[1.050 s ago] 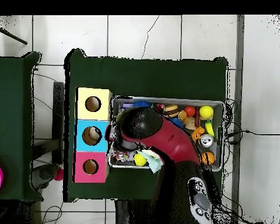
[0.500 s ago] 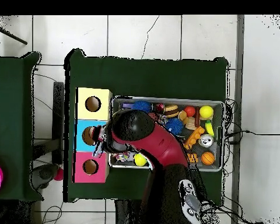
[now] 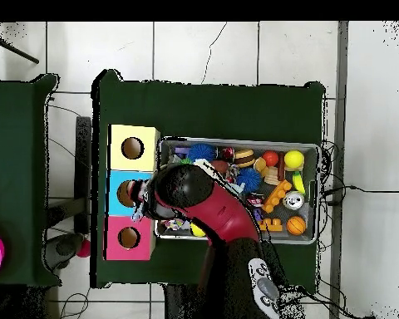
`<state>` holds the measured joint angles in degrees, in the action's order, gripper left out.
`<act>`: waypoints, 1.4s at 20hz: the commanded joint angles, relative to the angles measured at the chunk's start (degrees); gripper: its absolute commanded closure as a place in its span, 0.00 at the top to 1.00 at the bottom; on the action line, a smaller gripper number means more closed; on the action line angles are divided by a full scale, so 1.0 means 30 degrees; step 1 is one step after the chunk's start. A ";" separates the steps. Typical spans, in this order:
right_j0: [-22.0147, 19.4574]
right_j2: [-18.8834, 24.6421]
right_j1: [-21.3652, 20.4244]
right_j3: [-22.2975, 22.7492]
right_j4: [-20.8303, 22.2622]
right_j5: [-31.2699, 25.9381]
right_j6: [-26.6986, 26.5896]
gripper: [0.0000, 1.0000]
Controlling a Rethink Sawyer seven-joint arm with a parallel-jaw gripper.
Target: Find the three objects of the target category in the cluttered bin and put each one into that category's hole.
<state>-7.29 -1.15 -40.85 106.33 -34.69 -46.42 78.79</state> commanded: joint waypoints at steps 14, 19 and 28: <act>-0.1024 0.3925 0.0488 0.2675 -0.2792 0.3761 0.2756 0.00; -0.1088 0.4127 0.0296 0.3218 -0.2885 0.4112 0.2394 0.00; -0.0799 0.3704 0.0351 0.2968 -0.1739 0.5019 0.2849 1.00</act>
<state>-9.45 6.35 -40.53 112.37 -39.96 -35.60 78.79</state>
